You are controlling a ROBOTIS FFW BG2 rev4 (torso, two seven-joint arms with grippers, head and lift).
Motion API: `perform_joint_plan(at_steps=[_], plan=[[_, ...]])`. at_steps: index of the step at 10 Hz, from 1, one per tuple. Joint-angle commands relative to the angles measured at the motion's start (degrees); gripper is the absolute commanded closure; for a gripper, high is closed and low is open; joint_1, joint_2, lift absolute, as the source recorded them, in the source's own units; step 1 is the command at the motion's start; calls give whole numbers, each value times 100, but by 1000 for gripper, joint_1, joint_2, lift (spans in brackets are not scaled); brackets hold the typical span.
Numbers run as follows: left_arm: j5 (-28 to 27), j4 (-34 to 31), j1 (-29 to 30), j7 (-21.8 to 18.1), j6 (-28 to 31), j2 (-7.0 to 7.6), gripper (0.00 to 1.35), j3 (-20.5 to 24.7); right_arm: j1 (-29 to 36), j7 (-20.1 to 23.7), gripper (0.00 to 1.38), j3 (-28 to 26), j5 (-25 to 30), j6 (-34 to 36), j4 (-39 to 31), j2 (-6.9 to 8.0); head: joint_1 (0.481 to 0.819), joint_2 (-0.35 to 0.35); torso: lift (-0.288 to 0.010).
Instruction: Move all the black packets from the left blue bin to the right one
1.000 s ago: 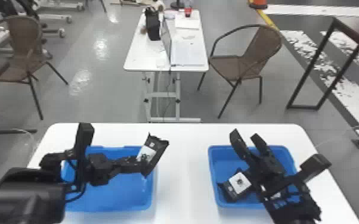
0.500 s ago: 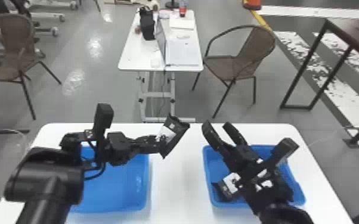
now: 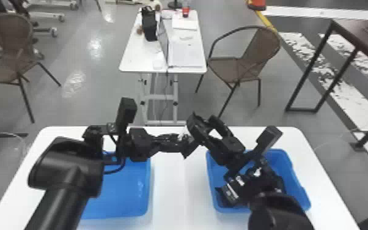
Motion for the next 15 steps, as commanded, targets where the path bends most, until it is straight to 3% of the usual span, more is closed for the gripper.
perform_joint_plan(at_steps=[1, 2, 3, 4, 6, 8, 9, 10, 11, 15], plan=[[44, 50, -43, 0, -17, -17, 1110, -37, -35, 4, 136, 103, 3, 53, 27, 0, 695, -75, 0], [80, 50, -69, 0, -17, -17, 1110, -72, -44, 4, 438, 112, 3, 194, 71, 9, 695, -70, 0], [106, 50, -87, 0, -35, -17, 1110, -133, -44, -4, 944, 112, 21, 194, 88, 18, 695, -65, 0], [159, 50, -96, 0, -35, -17, 1110, -151, -53, -4, 1044, 112, 21, 194, 97, 53, 695, -65, 0], [229, 50, -78, 0, -17, -17, 1110, -186, -53, -4, 1138, 112, -76, 80, 132, 62, 695, -69, 0], [291, 50, -69, 18, -96, -17, 1050, -142, -35, -22, 1142, 94, -295, -70, 176, 62, 695, -74, 0], [343, 50, -16, 53, -79, -17, 782, -63, -35, -22, 1142, 42, -331, -96, 194, 62, 695, -78, 0], [255, -38, 80, 61, 53, -17, 384, 69, -9, -22, 1142, -160, -348, -96, 229, 62, 695, -80, 0], [255, -311, 282, 105, 132, -17, 111, 280, -18, -22, 1142, -406, -366, -78, 317, 26, 695, -86, 0], [581, -1629, 1073, 308, 510, 51, 137, 1238, -79, -22, 1142, -969, -278, -43, 1310, -272, 695, -110, 0]])
